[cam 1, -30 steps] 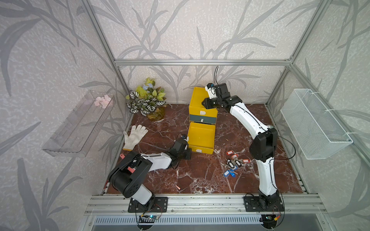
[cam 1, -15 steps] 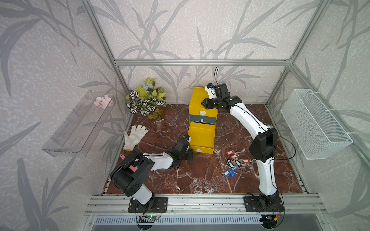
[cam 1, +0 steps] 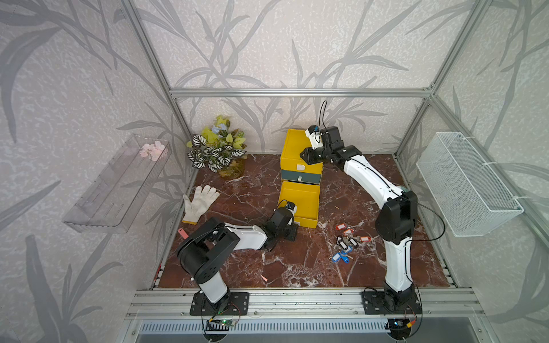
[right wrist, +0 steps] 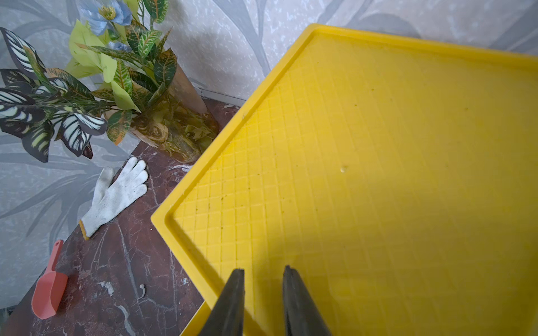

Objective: Take the keys out of the drawer
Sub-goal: Close the drawer in the storage box.

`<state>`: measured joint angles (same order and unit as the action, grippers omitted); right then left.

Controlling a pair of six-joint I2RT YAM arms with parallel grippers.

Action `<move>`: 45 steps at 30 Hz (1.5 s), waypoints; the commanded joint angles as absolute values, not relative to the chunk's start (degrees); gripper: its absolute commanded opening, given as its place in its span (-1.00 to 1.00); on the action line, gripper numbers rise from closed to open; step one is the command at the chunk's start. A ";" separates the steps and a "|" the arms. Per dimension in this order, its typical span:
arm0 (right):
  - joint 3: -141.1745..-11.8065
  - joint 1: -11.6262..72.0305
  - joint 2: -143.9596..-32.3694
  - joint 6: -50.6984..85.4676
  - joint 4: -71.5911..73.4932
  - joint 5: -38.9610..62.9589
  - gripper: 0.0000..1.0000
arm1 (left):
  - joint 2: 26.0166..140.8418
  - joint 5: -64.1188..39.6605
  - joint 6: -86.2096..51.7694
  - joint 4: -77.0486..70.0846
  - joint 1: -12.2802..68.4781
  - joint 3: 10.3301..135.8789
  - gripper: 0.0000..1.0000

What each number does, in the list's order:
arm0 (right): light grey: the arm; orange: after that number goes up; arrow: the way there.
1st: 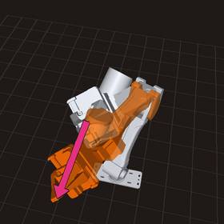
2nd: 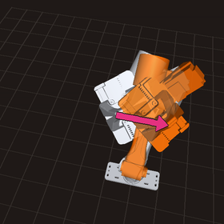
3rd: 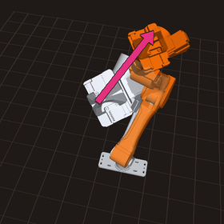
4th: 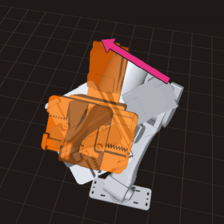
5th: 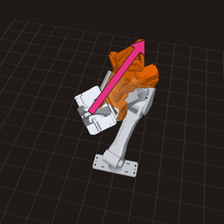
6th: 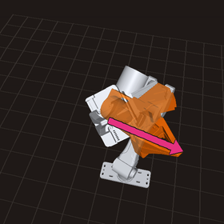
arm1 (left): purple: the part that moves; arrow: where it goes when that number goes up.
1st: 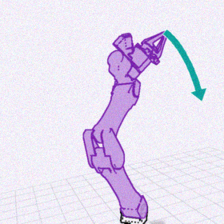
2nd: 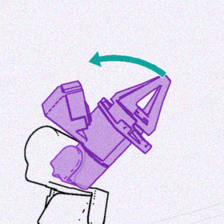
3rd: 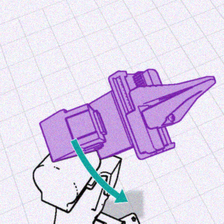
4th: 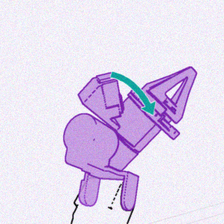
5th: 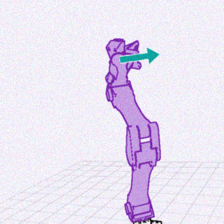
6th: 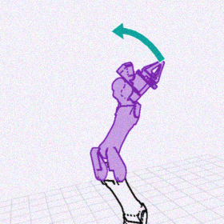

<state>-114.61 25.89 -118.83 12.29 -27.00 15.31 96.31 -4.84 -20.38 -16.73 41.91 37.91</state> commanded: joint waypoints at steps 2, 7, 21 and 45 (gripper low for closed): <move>-105.80 24.78 -110.55 12.65 -29.57 12.88 -0.46 | 97.07 -4.75 -19.42 -15.74 42.14 38.67 -1.00; -91.32 21.62 -98.34 14.56 -25.25 10.82 -0.40 | 96.90 -4.58 -19.67 -15.74 42.19 38.32 -1.00; -64.24 19.32 -99.16 25.18 -7.65 17.73 -0.70 | 94.94 -2.95 -21.08 -17.40 42.21 36.04 -1.00; -66.95 19.69 -109.64 28.93 -1.79 22.24 -0.69 | 95.53 -0.74 -20.87 -17.14 41.48 36.47 -1.00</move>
